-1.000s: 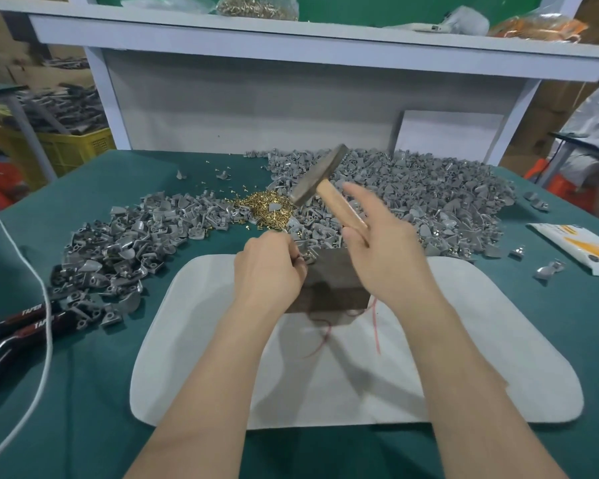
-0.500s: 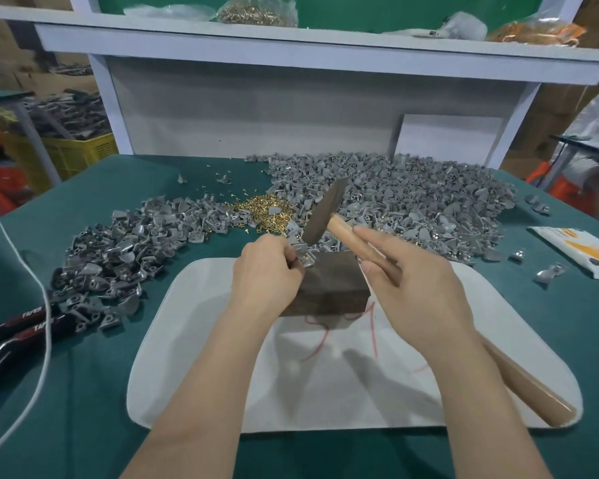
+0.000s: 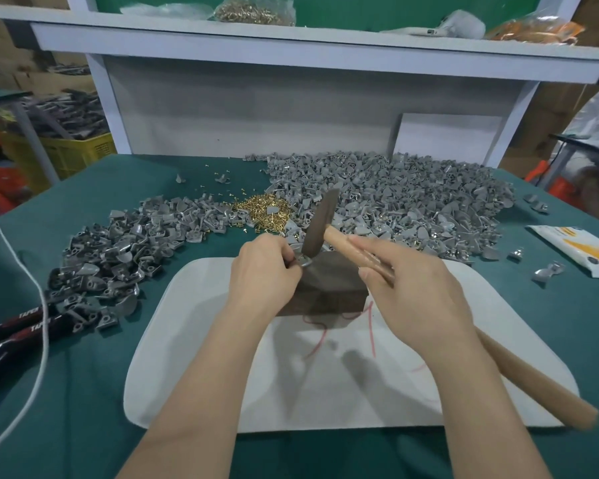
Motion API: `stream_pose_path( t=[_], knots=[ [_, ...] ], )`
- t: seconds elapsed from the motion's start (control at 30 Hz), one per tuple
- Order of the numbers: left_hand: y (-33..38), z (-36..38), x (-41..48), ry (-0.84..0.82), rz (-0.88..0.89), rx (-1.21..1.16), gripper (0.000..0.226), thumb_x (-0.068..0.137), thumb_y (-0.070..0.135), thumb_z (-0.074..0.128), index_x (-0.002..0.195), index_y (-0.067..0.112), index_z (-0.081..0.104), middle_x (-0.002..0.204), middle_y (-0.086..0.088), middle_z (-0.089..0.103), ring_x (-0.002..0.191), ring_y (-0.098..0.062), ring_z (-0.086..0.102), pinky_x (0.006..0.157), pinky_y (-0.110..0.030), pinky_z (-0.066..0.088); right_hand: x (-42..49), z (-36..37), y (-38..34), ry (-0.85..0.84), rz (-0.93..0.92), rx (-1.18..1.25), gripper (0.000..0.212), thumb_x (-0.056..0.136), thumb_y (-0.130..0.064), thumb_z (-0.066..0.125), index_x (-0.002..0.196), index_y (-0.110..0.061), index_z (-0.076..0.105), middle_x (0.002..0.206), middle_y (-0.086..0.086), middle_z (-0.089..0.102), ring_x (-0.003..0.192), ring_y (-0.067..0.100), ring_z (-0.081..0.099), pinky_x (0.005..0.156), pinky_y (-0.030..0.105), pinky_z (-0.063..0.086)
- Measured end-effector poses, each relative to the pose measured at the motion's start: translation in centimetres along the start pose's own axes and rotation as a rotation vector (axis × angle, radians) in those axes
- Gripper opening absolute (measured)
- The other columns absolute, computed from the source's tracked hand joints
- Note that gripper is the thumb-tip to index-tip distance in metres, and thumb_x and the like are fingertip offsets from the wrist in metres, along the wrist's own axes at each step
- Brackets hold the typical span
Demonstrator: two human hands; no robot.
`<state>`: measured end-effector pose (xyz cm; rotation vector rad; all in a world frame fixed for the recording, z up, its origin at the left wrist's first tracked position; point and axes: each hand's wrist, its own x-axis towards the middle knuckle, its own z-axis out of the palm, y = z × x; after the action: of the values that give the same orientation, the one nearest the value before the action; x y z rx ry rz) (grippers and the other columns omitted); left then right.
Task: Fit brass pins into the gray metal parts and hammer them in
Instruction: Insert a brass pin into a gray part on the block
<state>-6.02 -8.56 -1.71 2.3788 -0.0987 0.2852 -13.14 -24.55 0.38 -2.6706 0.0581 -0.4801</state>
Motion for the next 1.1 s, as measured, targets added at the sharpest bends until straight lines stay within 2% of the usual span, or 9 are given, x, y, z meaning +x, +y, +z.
stream_pose_path(
  t=[0.23, 0.4, 0.53, 0.7, 0.8, 0.87, 0.93, 1.03, 1.1],
  knots=[
    [0.0, 0.0, -0.1, 0.004, 0.014, -0.009, 0.008, 0.083, 0.015, 0.062, 0.079, 0.012, 0.068, 0.084, -0.005, 0.067, 0.091, -0.028, 0.06, 0.08, -0.037, 0.051, 0.9, 0.1, 0.1, 0.264, 0.056, 0.232, 0.042, 0.092, -0.025, 0.055, 0.129, -0.045, 0.049, 0.11, -0.004, 0.067, 0.096, 0.024, 0.059, 0.079, 0.035, 0.046],
    [0.4, -0.3, -0.2, -0.041, -0.008, -0.049, 0.015, 0.085, 0.019, 0.063, 0.071, 0.024, 0.061, 0.084, 0.004, 0.066, 0.095, -0.024, 0.06, 0.088, -0.038, 0.049, 2.4, 1.8, 2.6, 0.062, 0.27, 0.214, 0.027, 0.094, -0.029, 0.052, 0.12, -0.027, 0.057, 0.109, 0.003, 0.066, 0.1, 0.029, 0.059, 0.078, 0.036, 0.047],
    [0.9, -0.5, -0.3, -0.083, -0.024, -0.072, 0.031, 0.087, 0.024, 0.065, 0.059, 0.031, 0.052, 0.085, 0.012, 0.06, 0.107, -0.021, 0.056, 0.1, -0.04, 0.04, 2.9, 2.9, 3.8, -0.092, 0.372, 0.218, 0.021, 0.089, -0.038, 0.057, 0.107, -0.026, 0.059, 0.084, 0.003, 0.061, 0.061, 0.023, 0.05, 0.055, 0.028, 0.041],
    [0.9, -0.6, -0.3, -0.132, -0.033, -0.15, 0.028, 0.087, 0.026, 0.066, 0.063, 0.033, 0.055, 0.089, 0.012, 0.061, 0.111, -0.021, 0.056, 0.104, -0.042, 0.037, 3.5, 2.8, 3.7, -0.132, 0.316, 0.062, 0.027, 0.09, -0.045, 0.055, 0.104, -0.023, 0.066, 0.096, 0.006, 0.067, 0.088, 0.027, 0.058, 0.071, 0.03, 0.044],
    [0.9, -0.4, -0.3, -0.144, -0.013, -0.15, 0.022, 0.088, 0.025, 0.065, 0.069, 0.032, 0.058, 0.091, 0.01, 0.062, 0.111, -0.021, 0.056, 0.104, -0.042, 0.038, 3.6, 2.6, 2.9, 0.011, 0.224, 0.065, 0.032, 0.09, -0.043, 0.056, 0.111, -0.021, 0.066, 0.105, 0.007, 0.063, 0.101, 0.026, 0.058, 0.084, 0.032, 0.046],
    [1.0, -0.3, -0.2, -0.133, 0.007, -0.128, 0.016, 0.088, 0.026, 0.064, 0.074, 0.031, 0.058, 0.096, 0.009, 0.065, 0.111, -0.021, 0.056, 0.103, -0.042, 0.038, 3.9, 2.3, 1.4, 0.097, 0.076, 0.19, 0.029, 0.089, -0.035, 0.06, 0.115, -0.023, 0.065, 0.105, 0.003, 0.063, 0.096, 0.018, 0.058, 0.086, 0.028, 0.043],
    [1.1, -0.2, -0.2, -0.124, 0.043, -0.123, 0.011, 0.088, 0.025, 0.063, 0.079, 0.031, 0.06, 0.101, 0.006, 0.068, 0.111, -0.021, 0.055, 0.102, -0.042, 0.039, 4.2, 2.5, -0.2, -0.019, -0.024, 0.304, 0.026, 0.088, -0.033, 0.062, 0.113, -0.027, 0.066, 0.098, -0.002, 0.067, 0.085, 0.01, 0.059, 0.079, 0.022, 0.042],
    [1.0, 0.1, -0.1, -0.066, 0.065, -0.145, 0.01, 0.09, 0.021, 0.059, 0.093, 0.027, 0.067, 0.11, 0.003, 0.065, 0.114, -0.023, 0.053, 0.101, -0.043, 0.039, 5.2, 3.4, -1.9, -0.171, -0.056, 0.301, 0.014, 0.089, -0.028, 0.061, 0.1, -0.027, 0.069, 0.09, -0.003, 0.07, 0.085, 0.013, 0.063, 0.078, 0.027, 0.048],
    [0.7, 0.1, 0.1, 0.045, 0.042, -0.196, 0.016, 0.091, 0.021, 0.058, 0.104, 0.023, 0.066, 0.122, 0.002, 0.059, 0.119, -0.02, 0.049, 0.105, -0.041, 0.036, 7.0, 3.7, -2.4, -0.071, -0.034, 0.366, 0.007, 0.089, -0.023, 0.061, 0.088, -0.027, 0.067, 0.084, -0.006, 0.067, 0.08, 0.011, 0.062, 0.073, 0.021, 0.049]
  ],
)
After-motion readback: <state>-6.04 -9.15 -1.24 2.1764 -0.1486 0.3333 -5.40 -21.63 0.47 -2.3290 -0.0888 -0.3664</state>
